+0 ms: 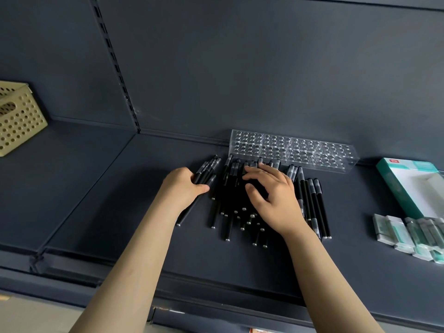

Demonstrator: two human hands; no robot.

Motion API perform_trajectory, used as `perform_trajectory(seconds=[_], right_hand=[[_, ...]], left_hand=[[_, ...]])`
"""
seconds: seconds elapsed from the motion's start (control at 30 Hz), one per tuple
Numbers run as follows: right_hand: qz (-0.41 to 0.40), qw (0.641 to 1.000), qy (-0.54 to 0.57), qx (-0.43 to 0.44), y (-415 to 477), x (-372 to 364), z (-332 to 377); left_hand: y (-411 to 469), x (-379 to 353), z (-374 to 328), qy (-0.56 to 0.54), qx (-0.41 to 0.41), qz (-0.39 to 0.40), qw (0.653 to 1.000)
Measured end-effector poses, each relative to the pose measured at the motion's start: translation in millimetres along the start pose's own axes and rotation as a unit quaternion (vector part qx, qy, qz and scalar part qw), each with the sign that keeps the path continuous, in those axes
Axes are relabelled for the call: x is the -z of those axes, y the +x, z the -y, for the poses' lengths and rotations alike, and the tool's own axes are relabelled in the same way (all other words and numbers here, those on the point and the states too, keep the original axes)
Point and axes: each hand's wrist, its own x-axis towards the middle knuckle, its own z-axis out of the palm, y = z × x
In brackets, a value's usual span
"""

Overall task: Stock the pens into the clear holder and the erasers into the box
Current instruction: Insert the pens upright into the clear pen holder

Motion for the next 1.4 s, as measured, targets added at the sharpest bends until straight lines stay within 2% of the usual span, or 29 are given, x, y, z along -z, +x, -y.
perform_trajectory(seconds=[0.27, 0.53, 0.77, 0.97, 1.03, 1.13, 1.2, 1.27, 1.4], right_hand=[[0.002, 1.000, -0.004, 0.002, 1.0, -0.6, -1.0], [0.002, 1.000, -0.001, 0.003, 0.5, 0.4, -0.3], [0.011, 1.000, 0.006, -0.003, 0.9, 2.9, 3.4], [0.037, 0.999, -0.005, -0.008, 7.0, 11.0, 9.4], [0.045, 0.999, -0.023, -0.013, 8.7, 13.7, 12.7], [0.015, 0.999, -0.040, -0.009, 16.7, 13.4, 21.7], [-0.008, 1.000, 0.010, -0.012, 26.6, 15.0, 35.1], [-0.008, 0.990, 0.133, -0.053, 38.8, 17.9, 52.5], [-0.036, 0.936, 0.318, -0.144, 64.0, 16.7, 72.4]], left_hand=[[-2.2, -8.9, 0.7, -0.040, -0.019, -0.036, 0.998], [-0.1, -11.7, 1.5, -0.031, -0.015, -0.034, 0.999], [-3.4, -12.1, 5.8, -0.087, -0.023, -0.047, 0.995], [6.0, 5.3, 13.0, -0.150, 0.010, 0.015, 0.988], [9.5, 16.3, 15.3, -0.191, 0.012, 0.057, 0.980], [11.3, 27.2, 8.3, -0.272, -0.012, 0.108, 0.956], [15.4, 29.8, -0.2, -0.315, -0.035, 0.139, 0.938], [15.6, 34.0, -11.1, -0.333, -0.065, 0.167, 0.926], [22.8, 39.3, -25.5, -0.355, -0.129, 0.204, 0.903]])
